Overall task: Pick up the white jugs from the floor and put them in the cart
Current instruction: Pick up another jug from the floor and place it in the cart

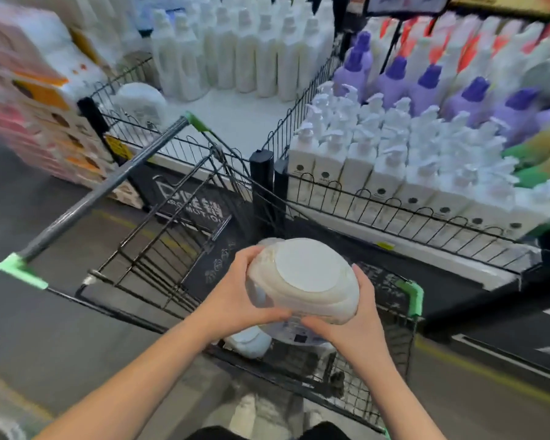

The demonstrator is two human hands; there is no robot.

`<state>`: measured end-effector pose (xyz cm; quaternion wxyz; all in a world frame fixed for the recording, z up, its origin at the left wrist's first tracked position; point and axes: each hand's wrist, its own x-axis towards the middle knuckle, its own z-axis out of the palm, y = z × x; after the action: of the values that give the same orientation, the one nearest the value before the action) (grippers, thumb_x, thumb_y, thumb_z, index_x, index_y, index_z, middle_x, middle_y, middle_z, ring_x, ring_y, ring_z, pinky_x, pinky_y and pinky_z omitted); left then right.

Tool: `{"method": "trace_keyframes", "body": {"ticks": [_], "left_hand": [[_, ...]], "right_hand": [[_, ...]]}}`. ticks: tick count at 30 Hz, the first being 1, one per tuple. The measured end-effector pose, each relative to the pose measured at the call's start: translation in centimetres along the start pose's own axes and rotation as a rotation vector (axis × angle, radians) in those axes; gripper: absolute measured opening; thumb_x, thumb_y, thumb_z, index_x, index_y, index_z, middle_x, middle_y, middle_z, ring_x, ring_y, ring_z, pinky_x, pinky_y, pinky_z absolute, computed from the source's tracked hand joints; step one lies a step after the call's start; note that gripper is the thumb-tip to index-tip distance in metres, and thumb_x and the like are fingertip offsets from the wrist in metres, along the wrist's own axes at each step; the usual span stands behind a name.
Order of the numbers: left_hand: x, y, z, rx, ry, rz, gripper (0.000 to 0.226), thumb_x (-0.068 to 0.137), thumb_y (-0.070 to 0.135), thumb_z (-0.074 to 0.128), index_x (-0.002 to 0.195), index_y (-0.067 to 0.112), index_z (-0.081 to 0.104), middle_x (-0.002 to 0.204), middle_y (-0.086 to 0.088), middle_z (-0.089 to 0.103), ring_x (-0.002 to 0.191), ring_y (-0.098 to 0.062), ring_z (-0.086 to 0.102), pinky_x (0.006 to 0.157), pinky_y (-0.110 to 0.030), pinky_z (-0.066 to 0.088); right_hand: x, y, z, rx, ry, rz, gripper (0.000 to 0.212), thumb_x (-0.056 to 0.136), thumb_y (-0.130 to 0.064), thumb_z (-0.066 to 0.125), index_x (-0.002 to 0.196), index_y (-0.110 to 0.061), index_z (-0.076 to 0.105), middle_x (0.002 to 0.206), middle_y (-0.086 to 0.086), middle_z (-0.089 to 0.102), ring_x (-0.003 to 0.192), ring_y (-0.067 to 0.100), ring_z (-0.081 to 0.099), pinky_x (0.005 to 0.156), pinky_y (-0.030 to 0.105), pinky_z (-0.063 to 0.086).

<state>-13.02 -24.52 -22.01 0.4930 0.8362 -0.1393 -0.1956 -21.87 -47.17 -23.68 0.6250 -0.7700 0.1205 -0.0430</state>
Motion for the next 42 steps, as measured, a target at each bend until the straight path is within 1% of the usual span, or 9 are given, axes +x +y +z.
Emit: {"method": "trace_keyframes", "body": {"ticks": [3,5,9,11,15,19,22,31,42], "left_hand": [[1.4,-1.2,0.4,0.033,-0.130,0.033,0.111,0.059,0.057,0.097,0.145,0.048,0.027,0.143,0.027,0.041,0.131,0.013,0.044,0.103,-0.012,0.042],[2.0,-2.1,1.4,0.065,-0.204,0.034,0.106,0.062,0.053,0.097,0.140,0.057,0.024,0.143,0.028,0.040,0.131,0.012,0.044,0.106,-0.016,0.042],[2.9,-4.6,3.9,0.114,-0.311,0.027,0.107,0.065,0.052,0.096,0.141,0.053,0.021,0.139,0.040,0.032,0.125,0.025,0.038,0.107,-0.011,0.042],[3.4,-5.9,5.1,0.140,-0.369,0.018,0.107,0.065,0.052,0.095,0.138,0.056,0.017,0.138,0.037,0.030,0.123,0.028,0.036,0.106,-0.007,0.040],[4.3,-8.5,7.4,0.184,-0.462,-0.009,0.110,0.059,0.061,0.093,0.133,0.066,0.012,0.146,0.022,0.030,0.141,-0.001,0.035,0.122,-0.034,0.035],[5.3,-11.3,10.0,0.255,-0.511,-0.049,0.132,0.056,0.064,0.093,0.156,0.033,0.013,0.153,0.010,0.023,0.147,-0.009,0.026,0.126,-0.031,0.027],[5.7,-12.6,11.4,0.274,-0.549,-0.051,0.139,0.054,0.065,0.093,0.159,0.030,0.008,0.156,0.013,0.015,0.150,-0.006,0.015,0.127,-0.030,0.020],[7.0,-14.7,12.5,0.277,-0.595,-0.138,0.135,0.058,0.069,0.086,0.161,0.032,0.007,0.149,0.016,0.020,0.144,-0.003,0.022,0.121,-0.028,0.023],[7.1,-16.2,13.8,0.282,-0.648,-0.179,0.118,0.070,0.054,0.091,0.157,0.030,0.015,0.148,0.015,0.025,0.140,-0.004,0.030,0.122,-0.030,0.030]], "right_hand": [[-1.3,0.3,0.4,-0.035,0.072,-0.030,0.118,0.053,-0.010,0.106,0.106,-0.091,0.038,0.117,-0.053,0.052,0.117,-0.021,0.054,0.087,0.010,0.053],[-2.4,1.1,0.5,-0.014,0.099,0.000,0.121,0.058,-0.002,0.102,0.104,-0.093,0.036,0.112,-0.060,0.049,0.113,-0.029,0.051,0.083,0.001,0.047],[-3.3,4.1,0.3,-0.077,0.114,0.093,0.098,0.057,-0.010,0.104,0.120,-0.054,0.044,0.112,-0.066,0.044,0.110,-0.037,0.045,0.081,-0.006,0.040],[-3.2,6.1,0.1,-0.093,0.073,0.114,0.095,0.056,-0.018,0.106,0.126,-0.047,0.048,0.124,-0.049,0.056,0.119,-0.023,0.053,0.089,0.003,0.047],[-2.7,10.2,0.3,-0.141,0.050,0.171,0.092,0.053,-0.030,0.107,0.128,-0.034,0.055,0.123,-0.019,0.067,0.118,0.004,0.066,0.087,0.016,0.054],[-2.6,15.2,0.6,-0.215,-0.009,0.290,0.119,0.045,-0.060,0.104,0.144,-0.027,0.046,0.137,-0.011,0.060,0.127,0.010,0.062,0.097,0.032,0.058],[-2.6,18.8,0.6,-0.260,-0.071,0.369,0.138,0.043,-0.068,0.101,0.156,-0.026,0.035,0.149,-0.006,0.052,0.136,0.013,0.055,0.105,0.040,0.056],[-1.9,22.7,0.4,-0.307,-0.112,0.428,0.144,0.038,-0.079,0.096,0.156,-0.029,0.030,0.150,-0.006,0.044,0.137,0.014,0.052,0.107,0.048,0.055],[-2.4,24.8,0.7,-0.367,-0.191,0.389,0.118,0.051,-0.076,0.092,0.148,-0.031,0.042,0.137,-0.010,0.049,0.127,0.009,0.056,0.089,0.031,0.060]]}}
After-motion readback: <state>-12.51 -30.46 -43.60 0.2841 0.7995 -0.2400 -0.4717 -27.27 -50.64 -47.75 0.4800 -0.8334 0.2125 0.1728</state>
